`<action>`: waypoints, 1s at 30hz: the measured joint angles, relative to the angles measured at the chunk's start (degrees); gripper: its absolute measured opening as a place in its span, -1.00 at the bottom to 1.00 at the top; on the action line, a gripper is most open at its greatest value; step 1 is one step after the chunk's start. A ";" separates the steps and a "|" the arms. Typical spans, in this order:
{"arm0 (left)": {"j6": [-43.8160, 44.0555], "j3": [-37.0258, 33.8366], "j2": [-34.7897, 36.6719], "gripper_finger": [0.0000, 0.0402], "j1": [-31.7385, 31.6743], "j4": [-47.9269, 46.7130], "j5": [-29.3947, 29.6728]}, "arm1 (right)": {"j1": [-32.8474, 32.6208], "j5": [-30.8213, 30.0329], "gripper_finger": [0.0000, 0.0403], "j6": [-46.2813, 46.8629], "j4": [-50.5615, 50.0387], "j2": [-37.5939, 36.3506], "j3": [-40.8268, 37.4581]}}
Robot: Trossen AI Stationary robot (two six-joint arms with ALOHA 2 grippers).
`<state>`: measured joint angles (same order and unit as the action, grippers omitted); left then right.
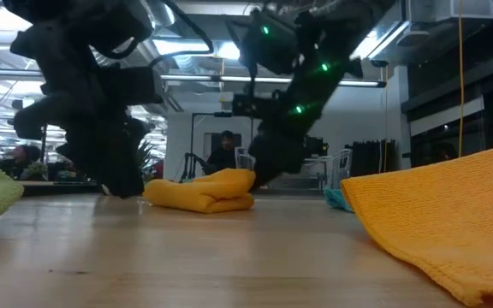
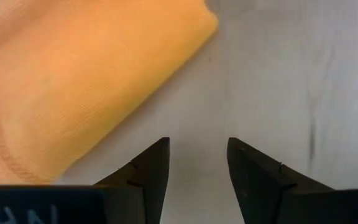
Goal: Fold microfiber towels
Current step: Fold the top orange towel on the table
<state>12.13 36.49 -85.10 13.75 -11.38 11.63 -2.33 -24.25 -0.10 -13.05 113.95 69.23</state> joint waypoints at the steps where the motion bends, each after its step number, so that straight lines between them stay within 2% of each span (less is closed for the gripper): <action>1: 0.26 0.00 0.00 -0.23 0.28 -0.02 0.15 | 0.31 2.07 -0.15 0.13 1.52 0.02 -1.19; 4: 0.67 0.00 0.00 -0.23 0.35 -0.52 2.85 | 0.48 6.27 -0.15 1.41 7.43 0.07 -4.43; 9: -4.57 0.00 -0.24 -0.23 -2.40 -1.29 6.37 | -1.10 9.97 -0.15 3.92 13.85 0.07 -6.98; 18: -14.92 0.04 -0.35 -0.23 -8.99 1.49 7.00 | -7.37 14.51 -0.15 10.26 18.87 0.07 -7.52; 20: -15.00 0.32 -0.35 -0.23 -9.26 -0.04 7.00 | -8.75 14.47 -0.15 10.59 17.52 0.03 -7.52; 23: -11.67 3.40 0.41 -0.23 -8.18 -7.38 6.71 | -10.02 14.16 -0.15 12.25 14.39 -0.29 -7.45; 25: -9.83 6.58 1.34 -0.23 -6.61 -9.96 6.44 | -10.51 11.40 -0.15 12.93 11.56 -0.81 -7.12; 28: -8.90 10.33 2.25 -0.23 -3.84 -9.57 4.35 | -10.58 5.76 -0.15 12.67 9.91 -0.87 -6.14; 30: -8.13 11.54 2.24 -0.23 -2.61 -6.13 1.51 | -10.30 4.62 -0.15 11.45 9.87 -0.86 -5.98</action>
<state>4.00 48.03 -82.86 11.14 -17.51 13.14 -12.63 -19.62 11.35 -3.18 113.09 63.25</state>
